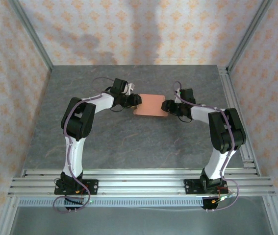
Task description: Fold the paper box
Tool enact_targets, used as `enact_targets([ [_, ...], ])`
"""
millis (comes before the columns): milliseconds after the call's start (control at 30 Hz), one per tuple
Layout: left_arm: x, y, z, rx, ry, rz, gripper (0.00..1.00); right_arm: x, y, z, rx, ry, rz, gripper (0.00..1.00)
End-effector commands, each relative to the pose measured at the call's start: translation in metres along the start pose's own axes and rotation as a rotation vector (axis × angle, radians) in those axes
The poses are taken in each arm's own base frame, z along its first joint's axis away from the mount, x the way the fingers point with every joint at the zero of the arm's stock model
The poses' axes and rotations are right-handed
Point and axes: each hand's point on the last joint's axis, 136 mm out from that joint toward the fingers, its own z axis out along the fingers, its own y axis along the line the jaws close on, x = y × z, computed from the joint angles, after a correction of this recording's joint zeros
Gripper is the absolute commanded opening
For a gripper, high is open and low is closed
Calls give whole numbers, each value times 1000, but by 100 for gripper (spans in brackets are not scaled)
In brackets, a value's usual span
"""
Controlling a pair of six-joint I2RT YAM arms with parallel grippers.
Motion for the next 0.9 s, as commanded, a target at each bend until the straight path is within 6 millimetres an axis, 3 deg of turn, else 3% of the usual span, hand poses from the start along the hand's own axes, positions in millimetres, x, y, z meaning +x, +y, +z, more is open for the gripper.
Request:
enact_targets([
  [0, -2, -8, -10, 40, -7, 3, 34, -11, 6, -10, -18, -53, 4, 54],
  [267, 3, -5, -16, 44, 12, 3, 27, -15, 6, -12, -17, -65, 15, 54],
  [367, 4, -3, -16, 55, 15, -2, 20, -15, 6, -13, -18, -67, 19, 54],
  [867, 7, 11, -8, 134, 62, -14, 16, -24, 9, -26, -29, -113, 55, 57],
])
